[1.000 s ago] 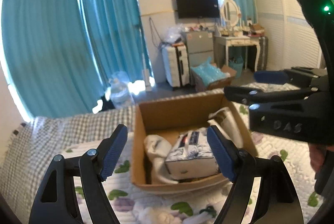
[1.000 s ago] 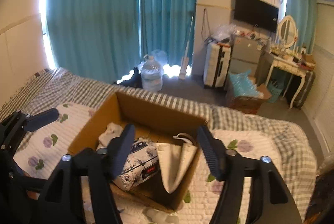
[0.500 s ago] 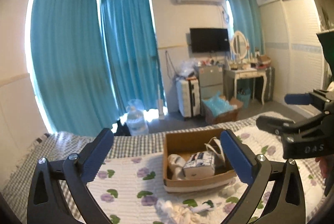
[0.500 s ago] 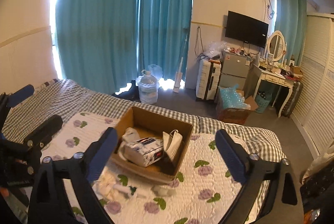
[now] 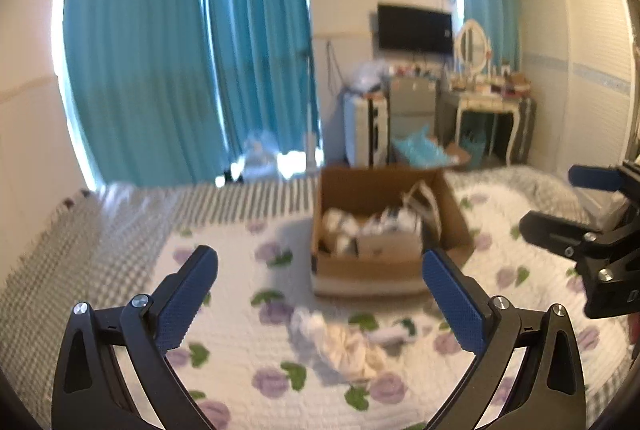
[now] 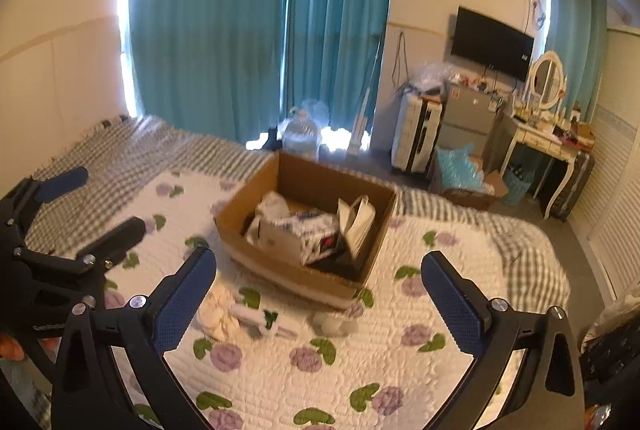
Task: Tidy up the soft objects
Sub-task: 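Withdraw both tools from the box toward the remaining items, then grasp the white lace scrunchie with the left tool while the right grasps a small white item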
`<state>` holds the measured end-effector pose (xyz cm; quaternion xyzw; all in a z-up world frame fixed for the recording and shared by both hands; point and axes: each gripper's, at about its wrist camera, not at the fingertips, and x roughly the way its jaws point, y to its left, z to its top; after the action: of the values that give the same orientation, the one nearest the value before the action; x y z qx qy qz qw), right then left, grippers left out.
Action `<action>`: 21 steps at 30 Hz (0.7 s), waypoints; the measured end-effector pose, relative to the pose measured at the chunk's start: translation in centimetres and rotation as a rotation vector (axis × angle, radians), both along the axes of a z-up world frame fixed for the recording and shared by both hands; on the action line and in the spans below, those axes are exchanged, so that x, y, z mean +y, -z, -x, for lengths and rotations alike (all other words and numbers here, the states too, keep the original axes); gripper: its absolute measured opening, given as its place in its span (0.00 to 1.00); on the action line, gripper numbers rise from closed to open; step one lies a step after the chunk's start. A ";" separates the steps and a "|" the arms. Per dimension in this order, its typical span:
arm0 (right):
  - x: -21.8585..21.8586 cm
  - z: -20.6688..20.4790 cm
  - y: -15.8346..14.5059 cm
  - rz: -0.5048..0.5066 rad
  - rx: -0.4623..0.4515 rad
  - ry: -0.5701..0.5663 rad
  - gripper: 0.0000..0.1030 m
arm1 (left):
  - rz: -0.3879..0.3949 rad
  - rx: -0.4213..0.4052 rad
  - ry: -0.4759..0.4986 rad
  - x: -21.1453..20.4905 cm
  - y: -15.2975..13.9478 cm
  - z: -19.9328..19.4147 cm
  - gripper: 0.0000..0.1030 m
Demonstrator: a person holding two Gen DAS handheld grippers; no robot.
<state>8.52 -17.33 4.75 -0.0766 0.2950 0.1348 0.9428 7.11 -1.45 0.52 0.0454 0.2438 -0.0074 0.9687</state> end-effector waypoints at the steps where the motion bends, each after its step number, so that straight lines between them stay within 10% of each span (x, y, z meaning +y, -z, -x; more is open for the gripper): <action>1: 0.0 -0.6 1.0 0.005 0.019 -0.001 1.00 | -0.004 0.023 -0.006 0.0 1.0 -0.5 1.00; 21: -2.3 -11.3 18.2 0.060 0.334 0.065 1.00 | -0.014 0.369 -0.032 -0.2 16.0 -5.2 1.00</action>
<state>19.80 -19.62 -13.42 -0.0717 0.4536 0.1064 0.8819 12.36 -1.62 -15.50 0.0461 0.4181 0.0013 0.9072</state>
